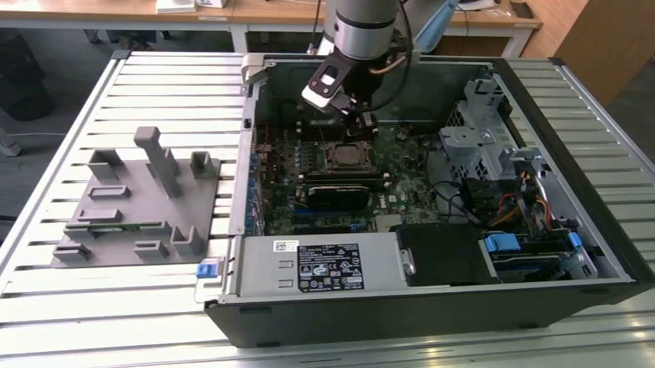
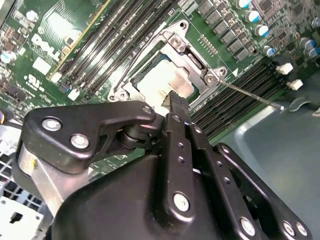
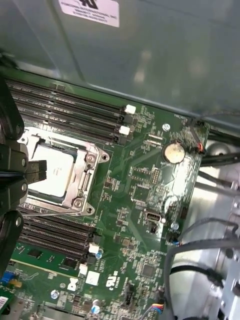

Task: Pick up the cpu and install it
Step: 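Install the first cpu locking lever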

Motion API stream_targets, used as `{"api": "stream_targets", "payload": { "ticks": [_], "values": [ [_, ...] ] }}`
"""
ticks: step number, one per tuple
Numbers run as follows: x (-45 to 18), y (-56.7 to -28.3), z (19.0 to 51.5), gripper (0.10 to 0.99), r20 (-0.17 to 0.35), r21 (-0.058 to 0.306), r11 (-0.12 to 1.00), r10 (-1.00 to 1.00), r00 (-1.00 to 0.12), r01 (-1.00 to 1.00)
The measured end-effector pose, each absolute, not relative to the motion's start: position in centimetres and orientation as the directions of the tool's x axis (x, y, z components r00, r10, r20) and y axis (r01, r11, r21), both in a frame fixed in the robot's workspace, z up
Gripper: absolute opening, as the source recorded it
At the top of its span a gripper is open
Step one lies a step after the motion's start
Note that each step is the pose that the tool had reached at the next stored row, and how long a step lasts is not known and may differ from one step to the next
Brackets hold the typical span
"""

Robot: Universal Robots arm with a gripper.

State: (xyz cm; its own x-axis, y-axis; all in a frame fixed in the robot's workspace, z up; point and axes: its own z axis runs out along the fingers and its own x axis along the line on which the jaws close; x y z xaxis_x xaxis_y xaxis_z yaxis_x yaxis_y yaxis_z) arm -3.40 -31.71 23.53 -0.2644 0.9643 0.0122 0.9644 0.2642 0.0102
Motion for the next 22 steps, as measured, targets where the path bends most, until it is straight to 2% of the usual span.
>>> {"api": "stream_targets", "payload": {
  "ticks": [22],
  "values": [
    [-3.40,-31.71,23.53,0.106,0.012,0.010,0.466,0.885,-0.466,0.885]
  ]
}}
